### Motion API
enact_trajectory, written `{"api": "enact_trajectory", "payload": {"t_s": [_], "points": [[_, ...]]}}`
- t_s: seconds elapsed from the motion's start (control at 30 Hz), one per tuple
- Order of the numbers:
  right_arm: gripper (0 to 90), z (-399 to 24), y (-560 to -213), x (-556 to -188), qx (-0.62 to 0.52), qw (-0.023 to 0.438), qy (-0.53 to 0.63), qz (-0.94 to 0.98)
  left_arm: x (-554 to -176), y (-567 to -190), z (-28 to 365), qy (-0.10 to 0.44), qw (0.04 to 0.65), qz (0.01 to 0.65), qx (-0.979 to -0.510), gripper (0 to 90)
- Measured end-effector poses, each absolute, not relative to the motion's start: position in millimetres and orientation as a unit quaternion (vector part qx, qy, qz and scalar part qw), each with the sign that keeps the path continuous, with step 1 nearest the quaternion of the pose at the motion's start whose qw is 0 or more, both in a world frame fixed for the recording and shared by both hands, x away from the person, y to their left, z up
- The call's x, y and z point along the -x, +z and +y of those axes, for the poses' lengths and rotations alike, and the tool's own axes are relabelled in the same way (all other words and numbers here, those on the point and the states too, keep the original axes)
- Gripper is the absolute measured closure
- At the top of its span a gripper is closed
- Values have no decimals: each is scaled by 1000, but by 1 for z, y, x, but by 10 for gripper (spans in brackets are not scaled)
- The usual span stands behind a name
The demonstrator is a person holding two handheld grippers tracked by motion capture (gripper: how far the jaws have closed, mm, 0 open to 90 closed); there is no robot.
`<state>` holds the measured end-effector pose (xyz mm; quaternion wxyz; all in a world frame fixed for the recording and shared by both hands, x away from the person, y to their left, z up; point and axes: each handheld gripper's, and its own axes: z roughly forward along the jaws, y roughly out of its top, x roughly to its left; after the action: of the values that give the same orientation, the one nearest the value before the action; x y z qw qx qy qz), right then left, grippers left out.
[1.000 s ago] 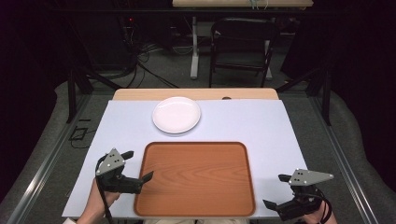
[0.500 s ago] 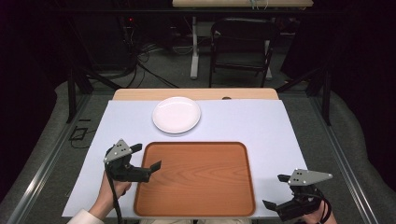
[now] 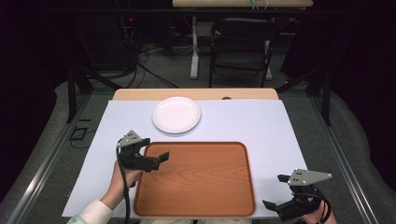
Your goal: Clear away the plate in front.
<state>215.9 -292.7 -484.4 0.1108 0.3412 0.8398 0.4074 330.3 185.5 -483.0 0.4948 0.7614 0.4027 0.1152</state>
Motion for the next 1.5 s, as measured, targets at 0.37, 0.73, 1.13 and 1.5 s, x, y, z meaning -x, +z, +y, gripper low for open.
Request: {"api": "enact_trajectory", "payload": {"t_s": [0.37,0.73,1.13,1.5], "points": [[0,-292,-485,-216,-340,110,406,841,-356,-483,172,97,501,446,-736,2],[0,-293,-485,-216,-337,110,409,841,-378,-483,160,87,509,495,-699,0],[0,-293,-485,-216,-338,109,409,840,-406,-501,155,42,506,557,-657,0],[0,-293,-485,-216,-331,106,412,842,-429,-519,159,4,495,639,-588,4]]}}
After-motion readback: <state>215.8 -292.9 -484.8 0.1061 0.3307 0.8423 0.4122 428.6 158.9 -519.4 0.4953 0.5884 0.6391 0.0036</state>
